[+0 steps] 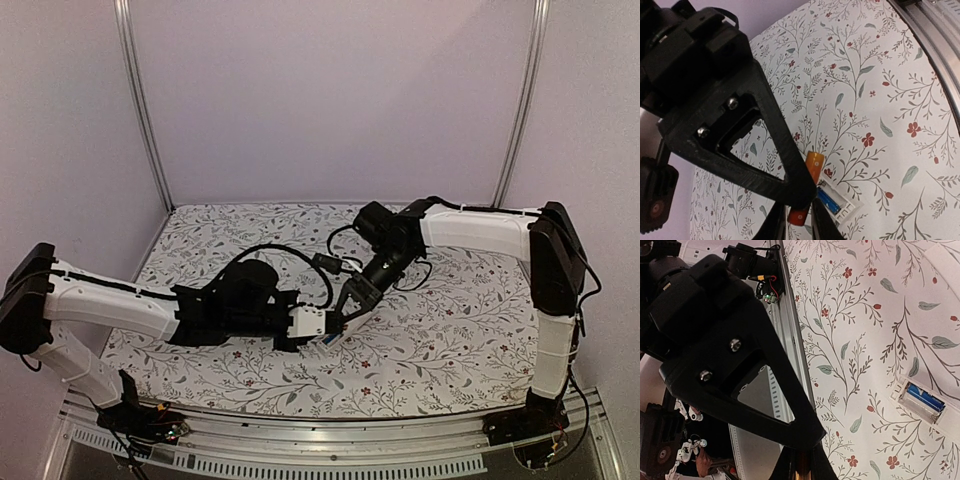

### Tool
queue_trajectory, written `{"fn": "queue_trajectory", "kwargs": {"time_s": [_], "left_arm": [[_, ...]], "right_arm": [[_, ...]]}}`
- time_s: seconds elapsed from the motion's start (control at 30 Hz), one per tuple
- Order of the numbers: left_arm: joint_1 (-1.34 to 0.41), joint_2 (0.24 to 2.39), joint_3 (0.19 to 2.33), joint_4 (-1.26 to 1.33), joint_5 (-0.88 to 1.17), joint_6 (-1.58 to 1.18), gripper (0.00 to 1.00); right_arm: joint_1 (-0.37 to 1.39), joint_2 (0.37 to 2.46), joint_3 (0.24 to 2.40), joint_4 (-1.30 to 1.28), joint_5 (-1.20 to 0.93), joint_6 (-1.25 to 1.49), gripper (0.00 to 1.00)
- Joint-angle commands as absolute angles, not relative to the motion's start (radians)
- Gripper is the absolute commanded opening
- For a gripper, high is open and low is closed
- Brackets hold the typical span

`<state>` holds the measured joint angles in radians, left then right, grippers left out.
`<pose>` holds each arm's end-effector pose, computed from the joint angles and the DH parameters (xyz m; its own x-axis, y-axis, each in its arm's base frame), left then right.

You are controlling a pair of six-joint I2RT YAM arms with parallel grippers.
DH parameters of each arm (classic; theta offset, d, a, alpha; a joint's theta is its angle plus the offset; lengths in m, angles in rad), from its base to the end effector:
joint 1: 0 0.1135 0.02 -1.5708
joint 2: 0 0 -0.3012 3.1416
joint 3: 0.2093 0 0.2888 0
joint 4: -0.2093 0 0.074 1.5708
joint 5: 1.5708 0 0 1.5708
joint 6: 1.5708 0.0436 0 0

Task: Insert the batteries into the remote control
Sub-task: Pass from the right arm to the left, then place the battery in the battery compartment.

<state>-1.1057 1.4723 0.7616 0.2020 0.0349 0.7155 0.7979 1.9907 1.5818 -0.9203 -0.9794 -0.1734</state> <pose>0.1540 -0.3102 0.2172 0.4301 0.6047 -0.6703 0.8278 0.0322 0.5601 0.2879 0.3470 0.2358 -0.5750 -0.7273 -0.3747 -0.6467 0.1235 0.7527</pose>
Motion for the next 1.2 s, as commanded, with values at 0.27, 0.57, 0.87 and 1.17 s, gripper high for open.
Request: {"fn": "queue_trajectory", "kwargs": {"time_s": [0.27, 0.57, 0.87, 1.17], "left_arm": [[-1.128, 1.463, 0.784, 0.148, 0.041, 0.647, 0.00], [-1.114, 1.522, 0.986, -0.238, -0.028, 0.267, 0.00], [-1.020, 1.753, 1.313, -0.629, 0.192, -0.070, 0.00], [-0.936, 1.890, 1.435, -0.800, 0.329, -0.227, 0.00]], "right_arm": [[0.786, 2.014, 1.627, -0.939, -0.955, -0.191, 0.42], [0.578, 1.966, 1.516, -0.676, -0.741, 0.099, 0.47], [0.536, 1.912, 1.398, -0.534, -0.614, 0.193, 0.40], [0.531, 1.964, 1.346, -0.434, -0.617, 0.236, 0.39]]}}
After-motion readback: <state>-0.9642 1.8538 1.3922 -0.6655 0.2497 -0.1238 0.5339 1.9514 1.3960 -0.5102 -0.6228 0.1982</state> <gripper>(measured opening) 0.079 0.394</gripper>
